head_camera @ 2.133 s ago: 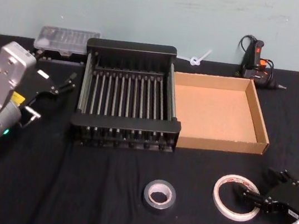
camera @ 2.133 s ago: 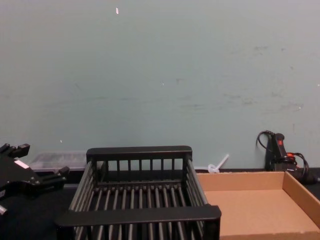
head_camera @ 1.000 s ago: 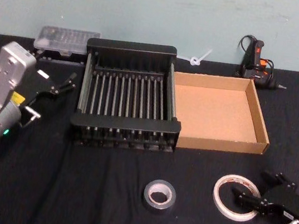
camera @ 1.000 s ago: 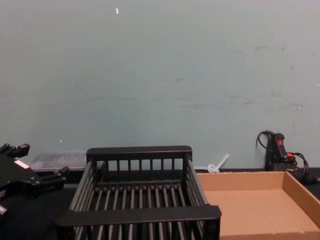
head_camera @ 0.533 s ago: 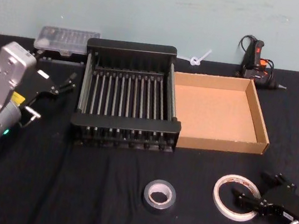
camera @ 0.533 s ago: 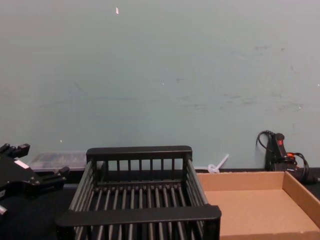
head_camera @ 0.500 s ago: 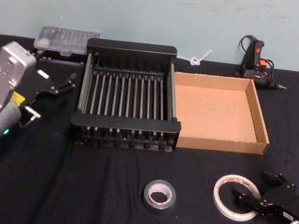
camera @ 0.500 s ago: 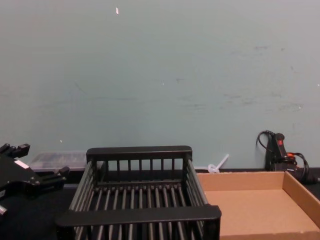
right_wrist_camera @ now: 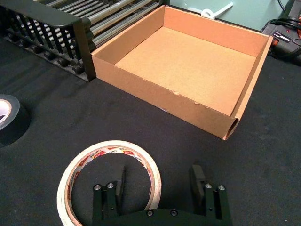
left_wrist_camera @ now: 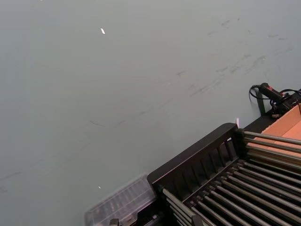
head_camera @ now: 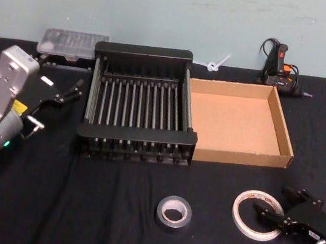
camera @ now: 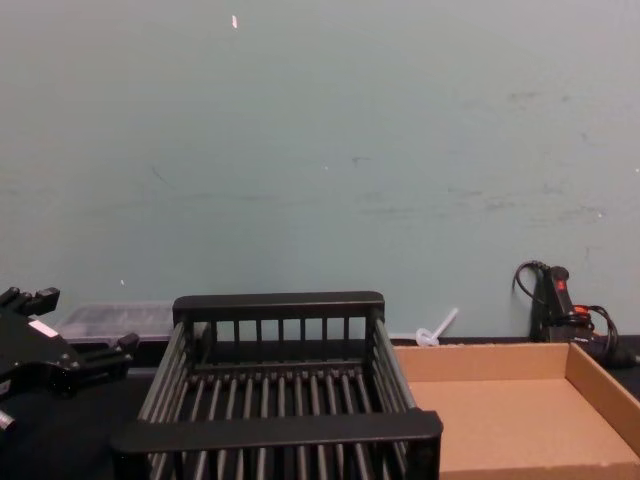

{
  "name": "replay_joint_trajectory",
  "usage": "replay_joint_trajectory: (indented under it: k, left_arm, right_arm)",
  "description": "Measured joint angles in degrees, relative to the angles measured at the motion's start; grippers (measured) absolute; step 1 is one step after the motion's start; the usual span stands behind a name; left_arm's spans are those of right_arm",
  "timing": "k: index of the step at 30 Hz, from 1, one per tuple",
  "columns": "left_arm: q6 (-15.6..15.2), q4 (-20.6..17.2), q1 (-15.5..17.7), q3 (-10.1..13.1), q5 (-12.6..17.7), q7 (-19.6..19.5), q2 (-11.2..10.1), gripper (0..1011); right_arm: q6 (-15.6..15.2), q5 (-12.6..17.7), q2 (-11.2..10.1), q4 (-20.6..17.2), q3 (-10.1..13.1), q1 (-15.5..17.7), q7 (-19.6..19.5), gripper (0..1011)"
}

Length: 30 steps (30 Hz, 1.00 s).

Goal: Pick up the white tape and place it into the black box , Pick up the silver tape and place it into the brown box.

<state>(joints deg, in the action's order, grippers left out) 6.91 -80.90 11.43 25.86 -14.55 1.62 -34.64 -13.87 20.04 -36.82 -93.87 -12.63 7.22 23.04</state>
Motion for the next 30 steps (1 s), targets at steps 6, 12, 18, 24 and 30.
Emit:
replay_joint_trajectory:
  k: [6,12,18,24,30]
  left_arm:
    - [0.00,0.00,0.00,0.00,0.00,0.00,0.00,1001]
    - [0.00,0.00,0.00,0.00,0.00,0.00,0.00,1001]
    - [0.00,0.00,0.00,0.00,0.00,0.00,0.00,1001]
    - [0.00,0.00,0.00,0.00,0.00,0.00,0.00,1001]
    - [0.00,0.00,0.00,0.00,0.00,0.00,0.00,1001]
  right_arm:
    - [0.00,0.02,0.00,0.00,0.00,0.00,-0.02,758]
    - [0.00,0.02,0.00,0.00,0.00,0.00,-0.04,591]
    - [0.00,0.02,0.00,0.00,0.00,0.00,-0.06,386]
    - [-0.01,0.02,0.00,0.00,0.00,0.00,-0.07,177]
    - [-0.01,0.02,0.00,0.00,0.00,0.00,-0.07,88]
